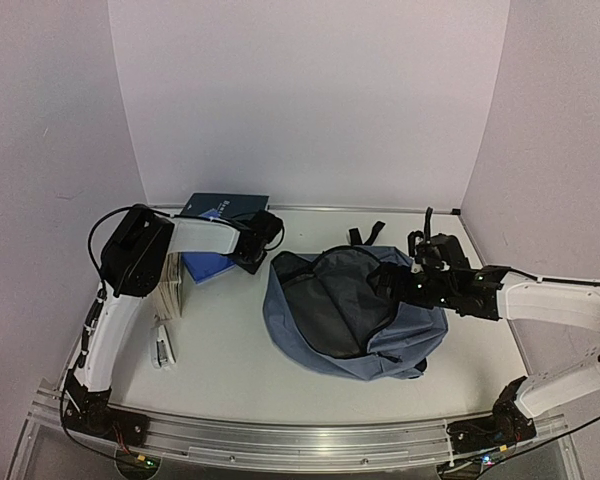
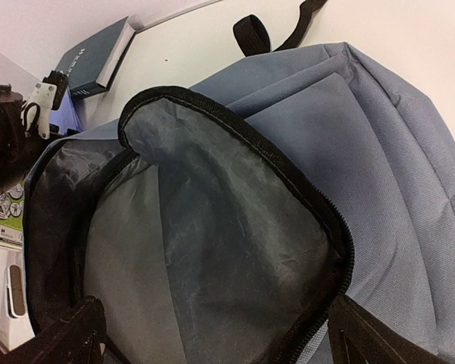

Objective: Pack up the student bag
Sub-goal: Pick up the files from the center of the board, then place the files in the student bag.

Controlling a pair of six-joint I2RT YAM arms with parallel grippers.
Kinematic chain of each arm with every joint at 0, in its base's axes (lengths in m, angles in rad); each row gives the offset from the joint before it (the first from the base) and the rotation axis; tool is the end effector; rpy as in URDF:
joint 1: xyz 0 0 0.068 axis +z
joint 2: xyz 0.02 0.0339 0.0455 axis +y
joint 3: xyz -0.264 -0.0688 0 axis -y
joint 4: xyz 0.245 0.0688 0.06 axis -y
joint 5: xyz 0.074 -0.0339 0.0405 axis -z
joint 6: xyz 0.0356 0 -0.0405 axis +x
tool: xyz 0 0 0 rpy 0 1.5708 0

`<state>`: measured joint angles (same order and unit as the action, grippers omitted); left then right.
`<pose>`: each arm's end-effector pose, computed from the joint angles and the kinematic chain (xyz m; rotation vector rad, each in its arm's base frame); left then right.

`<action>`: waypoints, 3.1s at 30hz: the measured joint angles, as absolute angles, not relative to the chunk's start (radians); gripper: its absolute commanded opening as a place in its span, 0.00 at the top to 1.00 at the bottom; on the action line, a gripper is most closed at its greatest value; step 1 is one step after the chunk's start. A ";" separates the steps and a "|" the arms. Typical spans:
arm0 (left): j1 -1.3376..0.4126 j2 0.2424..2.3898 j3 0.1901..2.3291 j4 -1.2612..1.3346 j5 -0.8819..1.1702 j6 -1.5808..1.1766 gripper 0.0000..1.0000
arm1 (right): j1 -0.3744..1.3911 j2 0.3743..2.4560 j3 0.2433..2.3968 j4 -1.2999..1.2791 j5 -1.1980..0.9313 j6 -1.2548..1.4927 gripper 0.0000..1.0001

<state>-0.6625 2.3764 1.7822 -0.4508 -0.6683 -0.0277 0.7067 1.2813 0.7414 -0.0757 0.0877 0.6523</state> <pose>0.4064 -0.2890 0.1207 0.5307 2.3271 0.5600 0.2112 0.1762 0.2288 -0.0102 2.2644 0.6590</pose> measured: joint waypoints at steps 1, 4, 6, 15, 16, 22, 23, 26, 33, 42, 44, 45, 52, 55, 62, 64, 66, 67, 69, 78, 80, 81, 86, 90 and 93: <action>-0.663 2.376 1.770 -0.428 -0.680 -0.010 0.52 | 0.707 1.280 0.741 -0.076 0.088 0.653 0.02; -0.663 2.372 1.733 -0.364 -0.702 0.052 0.61 | 0.707 1.280 0.741 -0.076 0.088 0.655 0.02; -0.663 2.368 1.705 -0.325 -0.715 0.094 0.68 | 0.707 1.280 0.741 -0.076 0.088 0.655 0.02; -0.665 2.362 1.660 -0.202 -0.774 0.273 0.96 | 0.707 1.280 0.741 -0.076 0.088 0.655 0.02; -0.665 2.360 1.660 -0.192 -0.784 0.289 0.98 | 0.707 1.280 0.741 -0.076 0.088 0.655 0.02; -0.678 2.326 1.660 -0.156 -0.807 0.347 1.00 | 0.707 1.280 0.741 -0.076 0.088 0.655 0.02; -0.683 2.317 1.660 -0.156 -0.807 0.350 1.00 | 0.707 1.280 0.741 -0.076 0.088 0.655 0.02; -0.703 2.278 1.666 -0.178 -0.799 0.340 1.00 | 0.707 1.279 0.741 -0.076 0.088 0.655 0.02; -0.746 2.079 1.715 -0.338 -0.701 0.198 1.00 | 0.707 1.236 0.742 -0.086 0.081 0.649 0.02; -0.743 1.755 1.714 -0.461 -0.306 -0.018 1.00 | 0.706 1.134 0.750 -0.068 -0.027 0.591 0.02; -0.743 1.700 1.709 -0.480 -0.202 -0.061 1.00 | 0.706 1.119 0.754 -0.059 -0.074 0.568 0.02; -0.743 1.678 1.706 -0.483 -0.161 -0.078 1.00 | 0.706 1.116 0.759 -0.056 -0.098 0.557 0.02; -0.743 1.534 1.613 -0.474 0.128 -0.195 1.00 | 0.706 1.126 0.787 -0.026 -0.212 0.525 0.02; -0.743 1.477 1.550 -0.445 0.238 -0.264 1.00 | 0.706 1.151 0.792 0.019 -0.252 0.546 0.02; -0.744 1.404 1.447 -0.336 0.416 -0.410 1.00 | 0.706 1.239 0.794 0.098 -0.295 0.642 0.02; -0.744 1.392 1.431 -0.302 0.457 -0.448 1.00 | 0.706 1.251 0.794 0.108 -0.298 0.657 0.02; -0.744 1.381 1.418 -0.271 0.497 -0.482 1.00 | 0.706 1.252 0.794 0.119 -0.305 0.663 0.02; -0.744 1.375 1.413 -0.256 0.516 -0.498 1.00 | 0.706 1.252 0.794 0.126 -0.309 0.665 0.02; -0.744 1.366 1.407 -0.230 0.548 -0.525 1.00 | 0.706 1.252 0.794 0.144 -0.327 0.669 0.02; -0.740 1.347 1.383 -0.077 0.724 -0.634 1.00 | 0.706 1.210 0.782 0.250 -0.461 0.682 0.02; -0.740 1.347 1.376 -0.042 0.755 -0.657 1.00 | 0.706 1.192 0.775 0.268 -0.482 0.683 0.08; -0.740 1.346 1.373 -0.028 0.769 -0.667 1.00 | 0.706 1.182 0.770 0.277 -0.492 0.683 0.15; -0.738 1.339 1.359 -0.002 0.796 -0.692 0.99 | 0.706 1.142 0.741 0.317 -0.540 0.694 0.64; -0.731 1.298 1.340 -0.006 0.779 -0.687 0.94 | 0.700 1.105 0.713 0.322 -0.557 0.701 0.97; -0.727 1.261 1.315 -0.034 0.743 -0.670 0.85 | 0.701 1.066 0.697 0.337 -0.567 0.707 1.00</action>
<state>-0.7272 1.2606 1.3152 -0.0342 0.7433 -0.6697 0.7014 1.0655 0.6970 0.3368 -0.5672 0.7067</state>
